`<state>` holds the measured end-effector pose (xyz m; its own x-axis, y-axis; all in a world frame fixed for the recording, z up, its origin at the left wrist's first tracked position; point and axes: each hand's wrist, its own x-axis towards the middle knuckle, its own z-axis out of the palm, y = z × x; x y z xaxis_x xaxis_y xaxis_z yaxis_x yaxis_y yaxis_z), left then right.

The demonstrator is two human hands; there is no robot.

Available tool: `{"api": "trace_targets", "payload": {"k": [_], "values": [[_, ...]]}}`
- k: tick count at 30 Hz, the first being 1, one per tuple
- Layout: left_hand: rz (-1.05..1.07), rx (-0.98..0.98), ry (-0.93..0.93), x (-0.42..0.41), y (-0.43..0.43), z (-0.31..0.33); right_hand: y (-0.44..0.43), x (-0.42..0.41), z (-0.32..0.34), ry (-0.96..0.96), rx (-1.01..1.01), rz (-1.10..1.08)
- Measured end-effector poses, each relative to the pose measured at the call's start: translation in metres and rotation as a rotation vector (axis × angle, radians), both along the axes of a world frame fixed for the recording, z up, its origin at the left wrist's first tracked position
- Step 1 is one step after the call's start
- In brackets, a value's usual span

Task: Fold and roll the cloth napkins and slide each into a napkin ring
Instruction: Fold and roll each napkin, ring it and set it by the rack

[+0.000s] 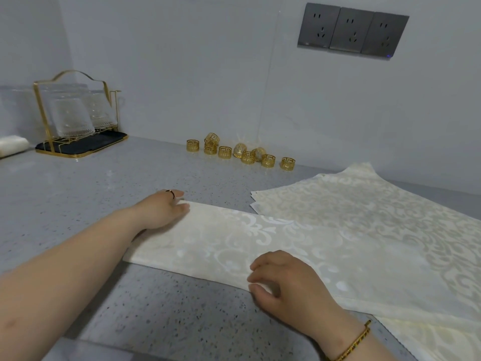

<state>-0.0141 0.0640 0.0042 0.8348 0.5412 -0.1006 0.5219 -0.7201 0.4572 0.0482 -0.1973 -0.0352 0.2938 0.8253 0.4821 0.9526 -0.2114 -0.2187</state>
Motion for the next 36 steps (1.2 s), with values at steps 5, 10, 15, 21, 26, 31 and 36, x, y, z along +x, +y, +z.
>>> {"api": "trace_targets", "payload": {"k": [5, 10, 15, 21, 26, 31, 36], "values": [[0.072, 0.096, 0.149, 0.019, 0.017, -0.005, 0.002, 0.004, -0.003, 0.021, 0.037, 0.015], [0.084, -0.113, -0.196, 0.012, 0.006, 0.003, 0.002, 0.006, -0.006, 0.016, 0.079, 0.014], [0.197, -0.728, -0.408, -0.023, -0.001, 0.015, 0.003, 0.009, -0.007, 0.051, 0.069, -0.059], [0.124, -0.511, -0.101, -0.066, -0.002, 0.017, 0.000, 0.007, -0.001, 0.242, -0.142, -0.066], [0.186, -0.629, -0.049, -0.096, -0.009, 0.015, 0.003, -0.002, 0.009, 0.340, -0.193, -0.065], [0.366, -0.651, -0.234, -0.130, 0.006, 0.020, 0.028, -0.033, 0.015, 0.356, -0.248, 0.026], [0.540, -0.785, -0.521, -0.154, 0.017, 0.030, 0.060, -0.063, 0.014, 0.359, -0.253, 0.100]]}}
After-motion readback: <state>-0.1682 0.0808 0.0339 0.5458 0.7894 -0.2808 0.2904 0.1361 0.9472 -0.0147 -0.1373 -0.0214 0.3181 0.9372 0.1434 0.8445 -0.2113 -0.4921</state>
